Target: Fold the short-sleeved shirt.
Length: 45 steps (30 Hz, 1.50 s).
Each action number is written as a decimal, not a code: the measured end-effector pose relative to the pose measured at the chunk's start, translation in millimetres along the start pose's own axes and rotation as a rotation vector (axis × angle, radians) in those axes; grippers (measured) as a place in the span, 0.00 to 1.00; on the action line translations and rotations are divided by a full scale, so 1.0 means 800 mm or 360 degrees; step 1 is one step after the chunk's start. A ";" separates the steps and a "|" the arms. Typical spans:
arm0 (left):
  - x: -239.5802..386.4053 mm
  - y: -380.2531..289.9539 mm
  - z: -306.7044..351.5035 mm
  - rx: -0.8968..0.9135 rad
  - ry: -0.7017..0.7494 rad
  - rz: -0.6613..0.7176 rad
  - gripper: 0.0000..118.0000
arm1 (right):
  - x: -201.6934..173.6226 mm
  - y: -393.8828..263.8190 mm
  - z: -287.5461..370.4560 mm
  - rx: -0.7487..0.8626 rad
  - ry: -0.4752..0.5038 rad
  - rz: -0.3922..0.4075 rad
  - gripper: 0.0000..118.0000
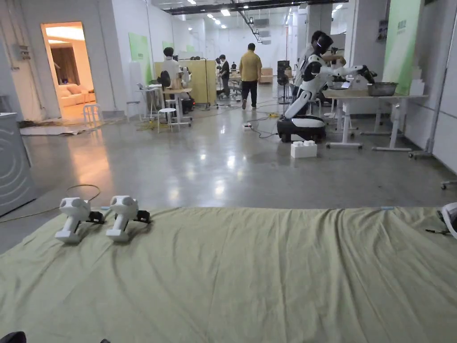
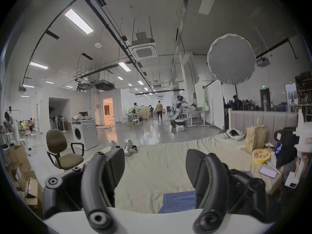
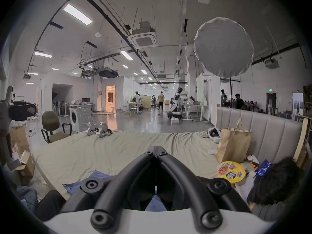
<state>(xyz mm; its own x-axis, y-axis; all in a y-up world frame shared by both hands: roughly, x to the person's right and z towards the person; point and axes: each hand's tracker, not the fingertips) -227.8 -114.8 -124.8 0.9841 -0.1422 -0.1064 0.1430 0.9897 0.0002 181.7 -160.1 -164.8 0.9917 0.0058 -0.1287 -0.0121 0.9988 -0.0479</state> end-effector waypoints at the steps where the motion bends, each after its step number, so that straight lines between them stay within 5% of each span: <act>1: -0.003 -0.001 0.002 -0.0002 -0.0016 -0.0007 0.56 | 0.000 -0.001 0.001 0.0000 -0.0012 0.0008 0.02; 2: -0.005 -0.001 0.004 -0.0007 -0.0027 -0.0010 0.36 | 0.001 -0.001 0.003 -0.0004 -0.0021 0.0011 0.02; 3: -0.006 -0.003 0.005 -0.0024 -0.0034 -0.0012 0.02 | 0.001 -0.002 0.006 -0.0008 -0.0029 0.0009 0.02; 6: -0.011 -0.011 0.012 -0.0009 -0.0116 0.0057 0.01 | 0.006 -0.003 0.013 -0.0008 -0.0058 -0.0024 0.02; 16: -0.017 -0.021 0.005 -0.0146 -0.0100 0.0134 0.01 | 0.011 0.000 0.017 -0.0002 -0.0098 -0.0046 0.02; 24: -0.008 -0.083 -0.114 -0.0714 -0.0318 0.0244 0.02 | 0.016 -0.036 0.010 -0.0177 -0.0061 -0.0119 0.02; 27: -0.007 -0.149 -0.206 -0.1102 -0.0525 0.0483 0.27 | 0.025 -0.056 0.005 -0.0284 -0.0051 -0.0143 0.02; 31: 0.014 -0.222 -0.304 -0.1352 -0.0452 0.0437 0.60 | 0.037 -0.080 0.000 -0.0416 -0.0077 -0.0182 0.02; 37: 0.035 -0.287 -0.401 -0.1616 -0.0343 0.0631 0.66 | 0.063 -0.113 -0.011 -0.0620 -0.0099 -0.0254 0.02; 39: 0.048 -0.298 -0.422 -0.1582 -0.0361 0.0437 0.66 | 0.068 -0.123 -0.013 -0.0655 -0.0133 -0.0224 0.02; 42: 0.064 -0.318 -0.437 -0.1629 -0.0403 0.0431 0.66 | 0.074 -0.131 -0.014 -0.0708 -0.0149 -0.0210 0.02; 45: 0.074 -0.332 -0.442 -0.1712 -0.0295 0.0319 0.56 | 0.080 -0.137 -0.016 -0.0740 -0.0153 -0.0229 0.02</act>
<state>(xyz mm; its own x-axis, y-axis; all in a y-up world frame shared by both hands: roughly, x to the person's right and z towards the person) -244.4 -381.1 -482.4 0.9925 0.1109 -0.0505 -0.0980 0.4797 -0.8719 244.8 -269.6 -180.2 0.9946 -0.1039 0.0026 0.0914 0.8623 -0.4980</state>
